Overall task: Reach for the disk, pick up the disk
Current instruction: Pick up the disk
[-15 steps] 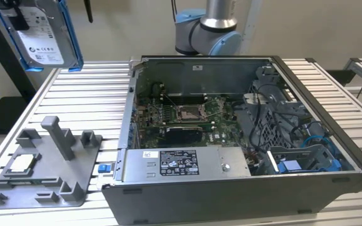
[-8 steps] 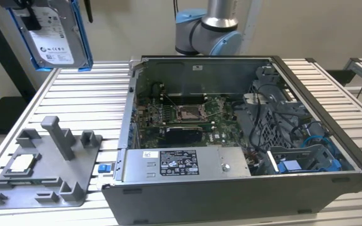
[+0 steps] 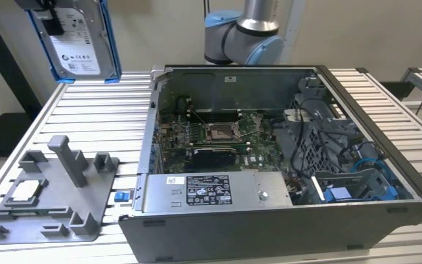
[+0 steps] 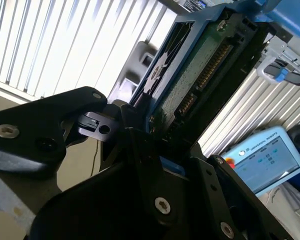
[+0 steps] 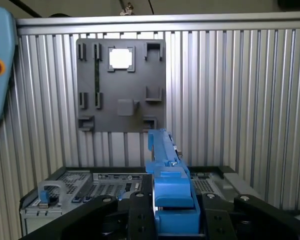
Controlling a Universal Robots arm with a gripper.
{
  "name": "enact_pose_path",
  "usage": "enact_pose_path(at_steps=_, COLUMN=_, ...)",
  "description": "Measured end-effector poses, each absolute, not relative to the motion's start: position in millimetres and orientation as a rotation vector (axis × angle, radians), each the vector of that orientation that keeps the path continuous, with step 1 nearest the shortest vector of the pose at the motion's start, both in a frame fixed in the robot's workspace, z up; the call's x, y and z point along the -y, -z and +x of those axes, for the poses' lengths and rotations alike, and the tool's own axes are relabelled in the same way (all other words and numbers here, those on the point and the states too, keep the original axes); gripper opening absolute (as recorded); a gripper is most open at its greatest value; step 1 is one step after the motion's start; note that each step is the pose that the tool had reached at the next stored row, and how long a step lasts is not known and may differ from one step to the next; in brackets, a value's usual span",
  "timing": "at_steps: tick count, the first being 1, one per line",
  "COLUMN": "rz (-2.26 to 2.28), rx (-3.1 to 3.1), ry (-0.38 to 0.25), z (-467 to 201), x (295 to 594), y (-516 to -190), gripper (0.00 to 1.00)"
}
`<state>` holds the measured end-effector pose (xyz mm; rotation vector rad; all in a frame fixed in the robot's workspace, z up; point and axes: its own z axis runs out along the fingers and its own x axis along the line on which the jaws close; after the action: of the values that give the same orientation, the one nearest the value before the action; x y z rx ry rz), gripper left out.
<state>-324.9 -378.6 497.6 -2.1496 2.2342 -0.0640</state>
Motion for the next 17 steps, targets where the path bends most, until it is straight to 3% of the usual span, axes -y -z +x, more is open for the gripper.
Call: enact_pose_path(at_steps=17, rz=-2.151, rx=-2.235, ry=0.062, z=-276, x=379, y=-498, gripper=0.0)
